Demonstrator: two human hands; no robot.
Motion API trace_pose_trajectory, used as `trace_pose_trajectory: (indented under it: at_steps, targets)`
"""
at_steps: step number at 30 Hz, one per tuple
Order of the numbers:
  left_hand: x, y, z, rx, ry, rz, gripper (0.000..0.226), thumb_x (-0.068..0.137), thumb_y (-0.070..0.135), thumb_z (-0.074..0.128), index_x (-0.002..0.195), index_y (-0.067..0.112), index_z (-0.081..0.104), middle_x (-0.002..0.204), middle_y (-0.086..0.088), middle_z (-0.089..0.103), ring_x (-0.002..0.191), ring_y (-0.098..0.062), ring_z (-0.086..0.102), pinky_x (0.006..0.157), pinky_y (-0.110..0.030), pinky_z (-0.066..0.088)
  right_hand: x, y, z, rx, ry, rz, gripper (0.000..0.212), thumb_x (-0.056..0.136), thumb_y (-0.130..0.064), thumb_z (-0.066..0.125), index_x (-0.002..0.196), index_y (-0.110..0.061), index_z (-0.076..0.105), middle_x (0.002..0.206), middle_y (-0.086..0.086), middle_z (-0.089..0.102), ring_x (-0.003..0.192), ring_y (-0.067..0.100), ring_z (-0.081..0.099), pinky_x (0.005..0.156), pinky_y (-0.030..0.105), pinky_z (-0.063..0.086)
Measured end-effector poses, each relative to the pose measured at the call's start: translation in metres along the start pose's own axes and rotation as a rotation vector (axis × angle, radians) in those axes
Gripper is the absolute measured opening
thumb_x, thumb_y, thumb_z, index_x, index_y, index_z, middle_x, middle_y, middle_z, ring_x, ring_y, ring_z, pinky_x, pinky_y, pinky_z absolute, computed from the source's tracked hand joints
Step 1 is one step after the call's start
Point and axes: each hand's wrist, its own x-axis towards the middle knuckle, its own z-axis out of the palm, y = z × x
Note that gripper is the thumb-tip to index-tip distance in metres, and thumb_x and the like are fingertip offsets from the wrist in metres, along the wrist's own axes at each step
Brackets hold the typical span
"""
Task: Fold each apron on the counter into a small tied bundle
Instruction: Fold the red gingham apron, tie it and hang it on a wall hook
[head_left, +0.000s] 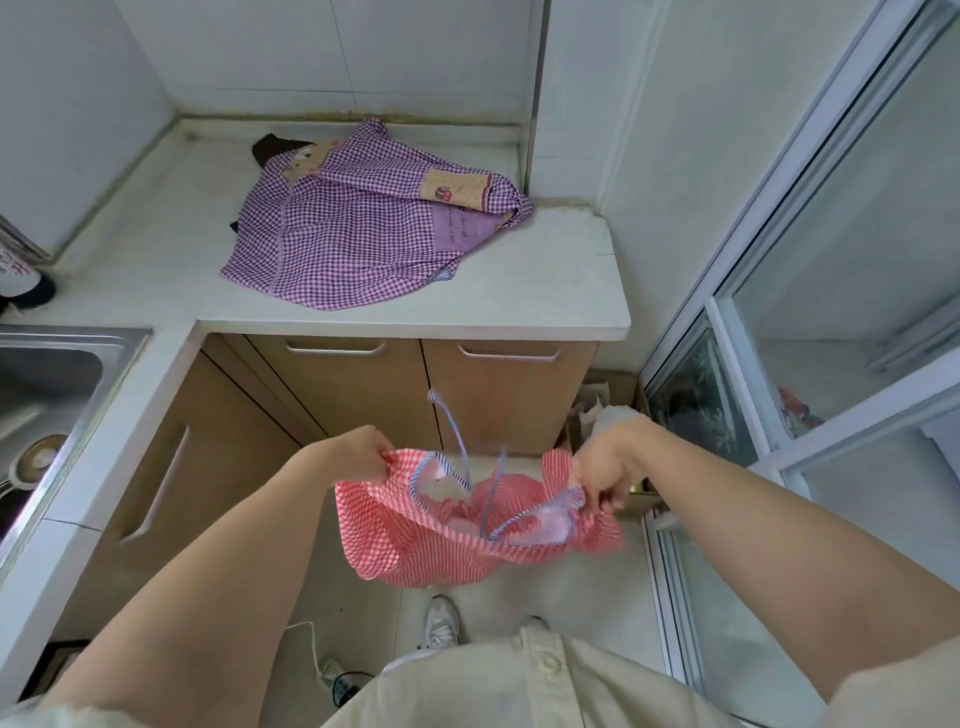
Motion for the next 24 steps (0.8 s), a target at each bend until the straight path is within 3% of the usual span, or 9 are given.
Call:
trace_pose_trajectory:
  at_steps: [3,5,8,13,15,17,20,22,24]
  targets:
    - [0.001,0.006,-0.015,-0.221,0.150,0.062,0.037,0.076,-0.019,0.045,0.068,0.007,0.070,0.072,-0.006,0.066,0.064,-0.017,0.052,0.060,-0.030,0.044,-0.018,-0.013,-0.013,-0.026,0.514,-0.244,0.048,0.089,0.014,0.039,0.096,-0.016,0.077,0.102,0.000,0.068,0.091,0.014,0.062,0.077,0.024,0.051]
    - [-0.002,0.019,-0.027,-0.302,0.193,0.171,0.047,0.075,-0.020,0.042,0.054,0.013,0.067,0.061,-0.002,0.065,0.055,-0.011,0.052,0.060,-0.025,0.046,-0.034,-0.029,-0.022,0.057,0.633,-0.395,0.047,0.090,0.011,0.043,0.089,-0.023,0.077,0.097,-0.006,0.069,0.097,0.010,0.062,0.089,0.030,0.049]
    - [-0.011,0.046,-0.043,-0.323,0.173,0.369,0.055,0.075,-0.021,0.044,0.045,0.020,0.064,0.058,-0.006,0.062,0.060,-0.014,0.058,0.069,-0.023,0.049,-0.052,-0.053,-0.029,0.013,0.615,-0.538,0.044,0.093,0.002,0.054,0.073,-0.031,0.076,0.094,-0.009,0.067,0.096,0.006,0.063,0.096,0.036,0.047]
    - [-0.019,0.077,-0.047,-0.419,0.087,0.642,0.052,0.070,-0.021,0.050,0.042,0.022,0.060,0.065,-0.019,0.057,0.060,-0.024,0.051,0.061,-0.026,0.048,-0.058,-0.086,-0.027,-0.022,0.638,-0.718,0.052,0.084,0.012,0.052,0.070,-0.034,0.072,0.088,-0.010,0.068,0.084,-0.001,0.063,0.090,0.028,0.050]
    - [-0.022,0.086,-0.045,-0.536,0.136,0.671,0.036,0.064,-0.011,0.055,0.045,0.020,0.062,0.072,-0.021,0.055,0.062,-0.022,0.050,0.060,-0.024,0.046,-0.049,-0.090,-0.025,0.086,0.704,-0.789,0.041,0.085,0.007,0.057,0.082,-0.032,0.068,0.090,-0.005,0.068,0.084,0.006,0.062,0.090,0.040,0.051]
    - [-0.026,0.092,-0.044,-0.619,0.167,0.708,0.029,0.063,-0.008,0.059,0.049,0.017,0.064,0.076,-0.021,0.055,0.067,-0.023,0.050,0.063,-0.024,0.046,-0.042,-0.088,-0.024,0.301,0.704,-0.851,0.031,0.087,0.004,0.062,0.101,-0.024,0.056,0.089,0.001,0.066,0.081,0.010,0.060,0.078,0.038,0.050]
    - [-0.020,0.089,-0.046,-0.588,0.229,0.718,0.056,0.071,-0.021,0.061,0.050,0.030,0.068,0.081,-0.021,0.058,0.077,-0.020,0.054,0.078,-0.030,0.048,-0.042,-0.086,-0.024,0.450,0.655,-0.883,0.043,0.089,-0.002,0.066,0.122,-0.021,0.047,0.094,0.001,0.068,0.086,0.010,0.065,0.078,0.031,0.052]
    - [-0.009,0.081,-0.045,-0.470,0.269,0.613,0.065,0.079,-0.015,0.061,0.067,0.048,0.069,0.094,-0.008,0.058,0.092,-0.017,0.055,0.092,-0.035,0.045,-0.041,-0.085,-0.025,0.454,0.613,-0.878,0.054,0.088,-0.007,0.068,0.135,-0.023,0.047,0.103,0.002,0.068,0.097,0.014,0.066,0.086,0.033,0.054]
    - [-0.009,0.078,-0.042,-0.488,0.254,0.520,0.028,0.077,0.017,0.073,0.074,0.045,0.072,0.108,-0.008,0.053,0.114,-0.030,0.048,0.106,-0.046,0.038,-0.040,-0.084,-0.024,0.454,0.582,-0.864,0.052,0.088,-0.012,0.069,0.136,-0.023,0.052,0.112,0.003,0.069,0.106,0.018,0.066,0.093,0.037,0.053]
